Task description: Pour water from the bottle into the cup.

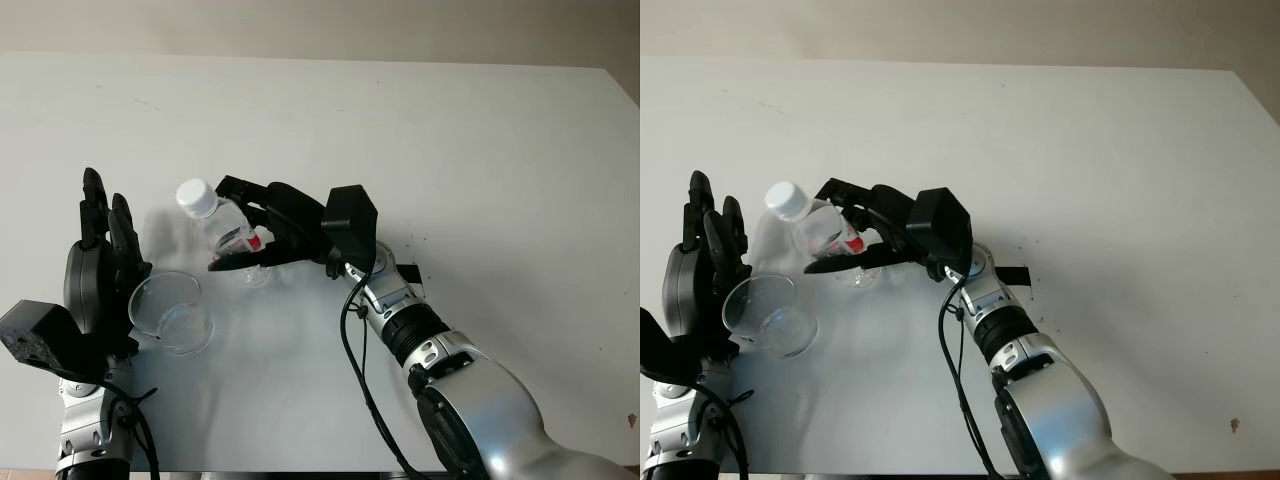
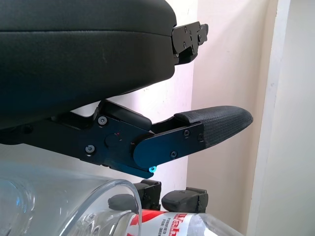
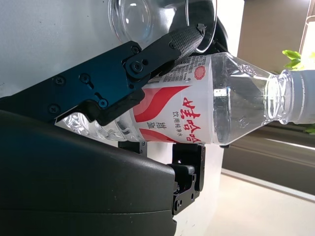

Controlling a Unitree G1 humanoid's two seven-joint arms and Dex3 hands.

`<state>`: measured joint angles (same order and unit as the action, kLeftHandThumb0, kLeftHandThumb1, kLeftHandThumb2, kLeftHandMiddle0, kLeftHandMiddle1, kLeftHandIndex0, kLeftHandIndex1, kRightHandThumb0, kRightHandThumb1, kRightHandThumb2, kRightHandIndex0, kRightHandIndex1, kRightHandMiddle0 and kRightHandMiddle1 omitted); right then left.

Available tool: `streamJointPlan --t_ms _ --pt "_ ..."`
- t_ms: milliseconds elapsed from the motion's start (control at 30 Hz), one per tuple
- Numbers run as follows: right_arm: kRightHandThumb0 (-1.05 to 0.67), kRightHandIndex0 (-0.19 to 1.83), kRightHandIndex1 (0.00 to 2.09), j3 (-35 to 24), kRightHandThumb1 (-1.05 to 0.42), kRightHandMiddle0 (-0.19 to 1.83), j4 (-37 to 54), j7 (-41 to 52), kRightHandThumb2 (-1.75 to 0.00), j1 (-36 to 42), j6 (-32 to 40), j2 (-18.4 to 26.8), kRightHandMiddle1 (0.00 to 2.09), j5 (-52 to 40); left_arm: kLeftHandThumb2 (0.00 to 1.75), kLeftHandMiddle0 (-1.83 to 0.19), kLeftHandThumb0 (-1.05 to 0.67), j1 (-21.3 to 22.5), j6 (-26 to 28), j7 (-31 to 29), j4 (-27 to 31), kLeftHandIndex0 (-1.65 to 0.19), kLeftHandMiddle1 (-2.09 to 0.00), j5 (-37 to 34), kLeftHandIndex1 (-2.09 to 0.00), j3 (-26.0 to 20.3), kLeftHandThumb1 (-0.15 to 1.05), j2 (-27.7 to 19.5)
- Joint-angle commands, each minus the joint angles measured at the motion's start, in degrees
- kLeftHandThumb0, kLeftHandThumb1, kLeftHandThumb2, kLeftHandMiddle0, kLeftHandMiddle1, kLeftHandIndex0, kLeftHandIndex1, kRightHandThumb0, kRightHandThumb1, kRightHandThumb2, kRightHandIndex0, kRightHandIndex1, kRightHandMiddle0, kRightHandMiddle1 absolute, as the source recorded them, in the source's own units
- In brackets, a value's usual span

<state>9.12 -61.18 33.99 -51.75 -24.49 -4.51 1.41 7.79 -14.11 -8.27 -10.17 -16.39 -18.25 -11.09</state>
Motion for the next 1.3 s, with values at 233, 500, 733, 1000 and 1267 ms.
streamJointPlan --t_ms 233,500,733,1000,1267 --pt "-0.34 1.83 2.09 1.26 -1.05 1.83 0.35 -2.19 -0.20 -0.16 -6.38 -1.48 2.09 2.73 0.68 0.14 -0.79 -1.27 0.11 0.14 -1.17 0.18 -0.05 0.16 -0.05 0.21 1.05 1.12" --pt "-0.21 1.83 2.09 3.09 -1.05 1.83 5.19 -13.34 -0.33 -2.15 -13.75 2.29 2.09 9.83 0.68 0.13 -0.79 -1.49 0.39 0.25 -0.86 0.18 -0.06 0.24 -0.05 0.29 1.05 1.22" --pt "-0.06 1.83 2.09 5.61 -0.53 1.83 8.44 -22.61 -1.24 -6.83 -15.53 5.91 2.09 18.33 0.67 0.13 -0.79 -1.33 0.09 0.17 -1.02 0.18 -0.06 0.34 -0.05 0.44 1.05 1.40" --pt "-0.07 1.60 2.09 11.37 -0.32 1.54 8.51 -37.73 -1.35 -10.29 -18.63 10.35 2.09 32.10 0.67 0.14 -0.80 -1.65 0.36 0.26 -0.37 0.19 -0.05 0.47 -0.05 0.69 1.05 1.68" --pt "-0.13 1.34 2.09 16.98 -0.39 1.14 7.06 -50.18 -1.18 -12.44 -20.83 12.81 2.09 41.55 0.66 0.15 -0.80 -1.56 0.06 0.28 -0.64 0.19 -0.05 0.69 -0.04 0.86 1.05 2.10"
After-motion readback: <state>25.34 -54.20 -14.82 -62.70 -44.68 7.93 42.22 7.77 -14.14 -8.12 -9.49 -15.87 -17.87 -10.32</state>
